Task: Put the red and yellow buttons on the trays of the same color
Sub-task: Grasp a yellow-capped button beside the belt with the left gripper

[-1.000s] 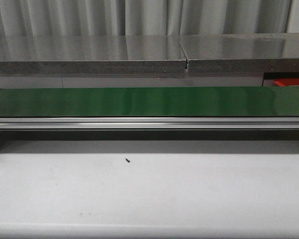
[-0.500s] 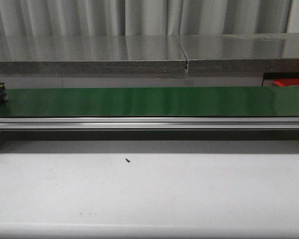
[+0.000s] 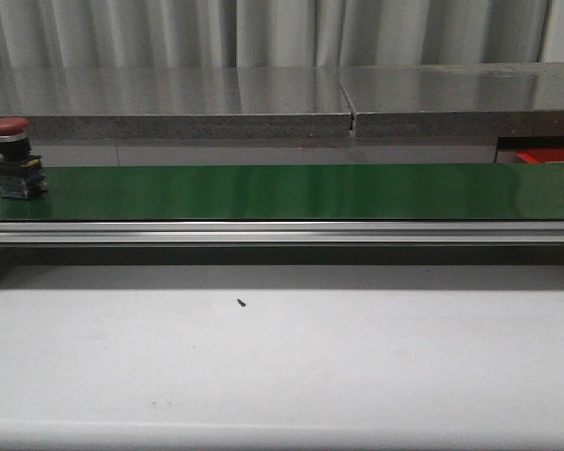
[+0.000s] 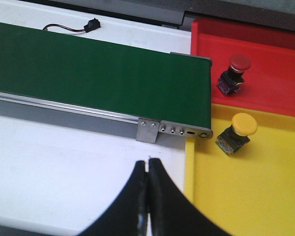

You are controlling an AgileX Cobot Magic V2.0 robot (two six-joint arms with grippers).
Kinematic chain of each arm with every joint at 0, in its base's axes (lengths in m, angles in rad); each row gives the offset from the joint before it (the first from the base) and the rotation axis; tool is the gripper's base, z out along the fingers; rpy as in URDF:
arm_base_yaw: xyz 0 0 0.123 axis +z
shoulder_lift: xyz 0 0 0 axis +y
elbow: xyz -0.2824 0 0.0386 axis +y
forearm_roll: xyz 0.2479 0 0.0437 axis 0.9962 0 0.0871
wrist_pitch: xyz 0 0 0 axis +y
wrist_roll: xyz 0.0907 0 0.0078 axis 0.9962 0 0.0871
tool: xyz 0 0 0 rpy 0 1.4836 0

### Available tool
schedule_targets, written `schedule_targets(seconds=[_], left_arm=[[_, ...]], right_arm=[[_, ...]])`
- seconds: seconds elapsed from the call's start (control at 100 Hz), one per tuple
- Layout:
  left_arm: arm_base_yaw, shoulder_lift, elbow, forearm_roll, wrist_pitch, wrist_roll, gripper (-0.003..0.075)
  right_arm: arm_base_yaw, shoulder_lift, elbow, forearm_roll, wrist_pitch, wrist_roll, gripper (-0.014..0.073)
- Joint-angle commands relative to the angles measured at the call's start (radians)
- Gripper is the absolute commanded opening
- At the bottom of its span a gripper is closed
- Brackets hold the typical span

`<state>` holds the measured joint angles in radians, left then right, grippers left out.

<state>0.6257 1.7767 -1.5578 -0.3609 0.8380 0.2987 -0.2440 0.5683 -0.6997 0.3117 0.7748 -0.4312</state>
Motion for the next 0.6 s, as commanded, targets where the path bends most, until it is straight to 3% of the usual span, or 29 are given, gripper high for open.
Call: schedule_targets(seconds=[0.0,0.59], left_arm=[[0.007,-0.037,-0.03,-0.026,-0.06,-0.013,0.064],[0.001,0.142,-0.03,-0.025,-0.052,-0.005,0.0639]], right_arm=[[0.004,0.0,-0.023,0.01,-0.058,-0.008,-0.0069],[0.004,0.0,-0.023,0.01,-0.058,-0.008,-0.0069]])
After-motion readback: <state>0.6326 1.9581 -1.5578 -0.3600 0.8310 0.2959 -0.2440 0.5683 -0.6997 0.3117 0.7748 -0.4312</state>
